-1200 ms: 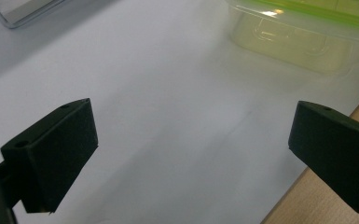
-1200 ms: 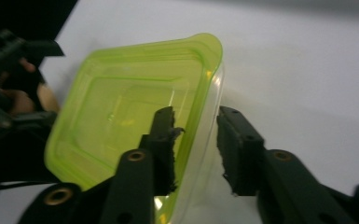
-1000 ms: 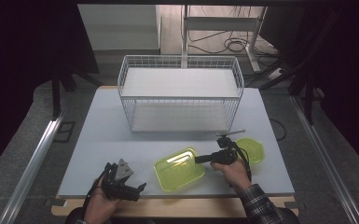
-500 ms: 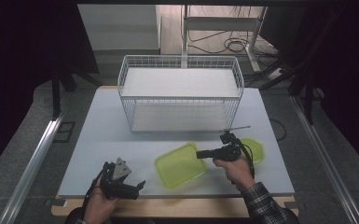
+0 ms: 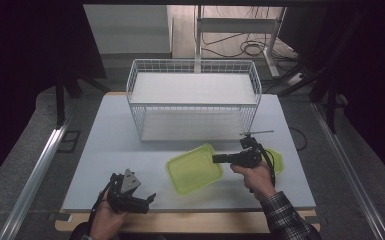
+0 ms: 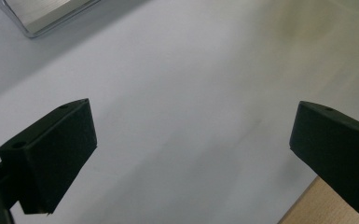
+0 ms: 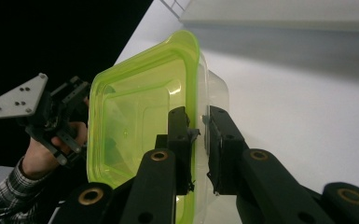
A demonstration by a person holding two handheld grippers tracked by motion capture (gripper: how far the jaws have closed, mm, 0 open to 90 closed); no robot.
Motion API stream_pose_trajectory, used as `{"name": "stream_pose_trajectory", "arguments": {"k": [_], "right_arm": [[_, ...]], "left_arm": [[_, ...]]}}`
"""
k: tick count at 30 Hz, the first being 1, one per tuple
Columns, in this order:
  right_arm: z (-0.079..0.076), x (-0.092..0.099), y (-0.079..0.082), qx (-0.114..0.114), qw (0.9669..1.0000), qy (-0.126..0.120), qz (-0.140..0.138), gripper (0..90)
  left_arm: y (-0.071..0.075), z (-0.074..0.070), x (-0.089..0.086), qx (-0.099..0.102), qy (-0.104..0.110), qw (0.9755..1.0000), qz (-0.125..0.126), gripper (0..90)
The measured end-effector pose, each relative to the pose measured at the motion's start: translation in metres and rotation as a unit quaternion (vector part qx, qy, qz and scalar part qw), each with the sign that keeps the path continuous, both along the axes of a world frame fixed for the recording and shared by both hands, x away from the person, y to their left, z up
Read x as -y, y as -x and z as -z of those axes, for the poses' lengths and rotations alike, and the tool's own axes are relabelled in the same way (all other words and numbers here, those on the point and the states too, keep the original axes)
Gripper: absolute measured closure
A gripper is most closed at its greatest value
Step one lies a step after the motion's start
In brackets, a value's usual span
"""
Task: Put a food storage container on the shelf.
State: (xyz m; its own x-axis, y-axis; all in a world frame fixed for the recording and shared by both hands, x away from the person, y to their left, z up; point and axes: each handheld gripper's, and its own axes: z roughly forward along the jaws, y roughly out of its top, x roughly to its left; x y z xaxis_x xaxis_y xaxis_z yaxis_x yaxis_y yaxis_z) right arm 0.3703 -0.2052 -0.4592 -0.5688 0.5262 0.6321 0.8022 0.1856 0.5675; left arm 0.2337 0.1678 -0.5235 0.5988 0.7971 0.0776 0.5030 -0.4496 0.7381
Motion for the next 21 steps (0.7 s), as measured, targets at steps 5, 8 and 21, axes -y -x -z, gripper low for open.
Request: {"name": "stream_pose_trajectory", "arguments": {"k": [5, 8, 21], "right_arm": [[-0.006, 0.002, -0.003, 0.003, 0.9999, -0.012, 0.006, 80.1], [-0.01, 0.003, -0.005, 0.006, 0.9998, -0.019, 0.007, 80.1], [-0.031, 0.004, -0.014, 0.02, 0.9991, -0.036, 0.014, 80.2]], "left_arm": [[0.0, 0.0, 0.0, 0.0, 0.004, 1.0, -0.001, 0.2], [0.0, 0.0, 0.0, -0.005, 0.005, 1.0, -0.001, 0.3], [0.001, -0.003, 0.001, -0.021, 0.015, 0.9997, 0.0, 2.2]]}}
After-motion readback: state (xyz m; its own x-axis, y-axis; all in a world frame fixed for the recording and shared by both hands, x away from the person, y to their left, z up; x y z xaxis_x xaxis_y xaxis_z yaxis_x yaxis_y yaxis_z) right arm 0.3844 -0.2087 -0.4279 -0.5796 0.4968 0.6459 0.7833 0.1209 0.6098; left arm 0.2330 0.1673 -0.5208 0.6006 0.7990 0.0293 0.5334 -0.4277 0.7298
